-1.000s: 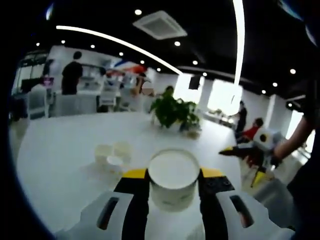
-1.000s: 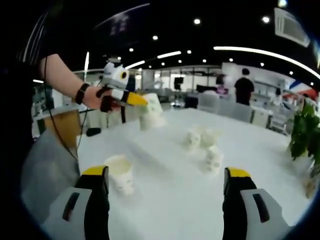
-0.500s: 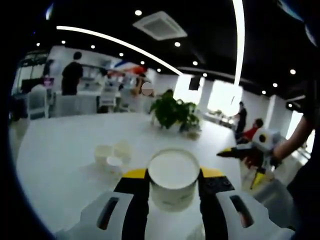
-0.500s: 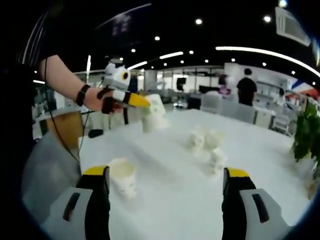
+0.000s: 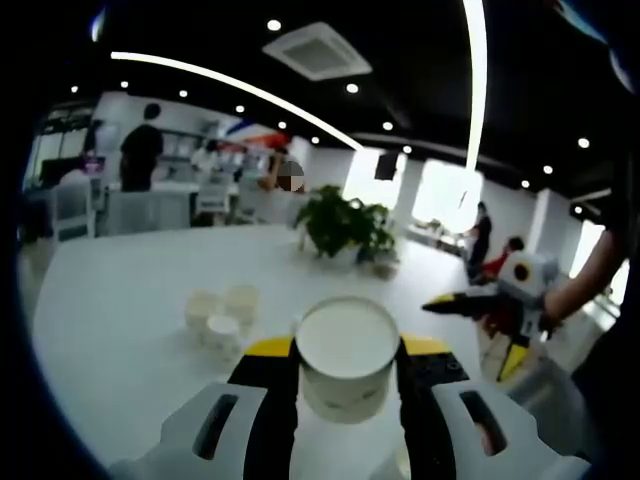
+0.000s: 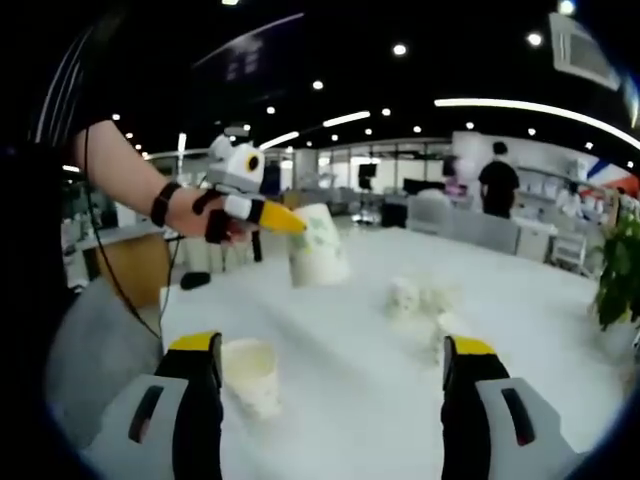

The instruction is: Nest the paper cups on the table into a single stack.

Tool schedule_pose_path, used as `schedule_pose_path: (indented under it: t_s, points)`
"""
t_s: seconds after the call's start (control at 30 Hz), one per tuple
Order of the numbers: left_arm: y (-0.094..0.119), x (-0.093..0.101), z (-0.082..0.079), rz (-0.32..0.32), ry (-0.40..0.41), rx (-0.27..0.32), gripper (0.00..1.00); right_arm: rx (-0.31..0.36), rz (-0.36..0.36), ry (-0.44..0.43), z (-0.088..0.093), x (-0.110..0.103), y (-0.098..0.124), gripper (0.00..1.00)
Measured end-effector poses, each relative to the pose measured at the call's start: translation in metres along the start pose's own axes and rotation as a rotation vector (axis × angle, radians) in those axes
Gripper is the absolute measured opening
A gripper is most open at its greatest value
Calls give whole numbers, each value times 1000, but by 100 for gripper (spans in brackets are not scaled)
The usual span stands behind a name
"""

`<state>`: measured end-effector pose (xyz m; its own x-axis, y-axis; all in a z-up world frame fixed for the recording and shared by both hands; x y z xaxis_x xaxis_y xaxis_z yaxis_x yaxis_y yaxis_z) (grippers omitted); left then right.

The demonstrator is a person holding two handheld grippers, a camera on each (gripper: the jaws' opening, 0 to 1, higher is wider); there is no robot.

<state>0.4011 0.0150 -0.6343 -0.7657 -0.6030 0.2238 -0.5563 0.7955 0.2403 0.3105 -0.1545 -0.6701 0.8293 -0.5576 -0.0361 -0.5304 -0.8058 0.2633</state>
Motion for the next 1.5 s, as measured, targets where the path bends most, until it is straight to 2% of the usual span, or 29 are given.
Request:
schedule_pose_path:
  t_s: [0.3, 0.87, 1.5]
  points:
    - [-1, 2, -4, 8, 2, 7, 36, 8, -41, 0, -5, -10, -17, 86]
    - [0, 10, -6, 23, -5, 9, 36, 56, -105, -61, -21, -23, -53, 84]
    - [-1, 18, -13, 52, -17, 23, 36, 74, -150, -122, -24, -35, -79, 82]
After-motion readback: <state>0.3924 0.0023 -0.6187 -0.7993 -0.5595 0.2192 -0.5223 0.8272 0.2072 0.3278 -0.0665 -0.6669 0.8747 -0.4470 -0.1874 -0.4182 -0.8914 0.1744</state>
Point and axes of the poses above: the point that each gripper's makers call its tool centre point, and the gripper's own axes: y roughly backward along the fingers, x roughly to its right, z roughly out of its underside, the point moved 4 cm from there along y, roughly backward along the fingers, and after that the axes turned 9 degrees about -z, right-handed, at the moved point
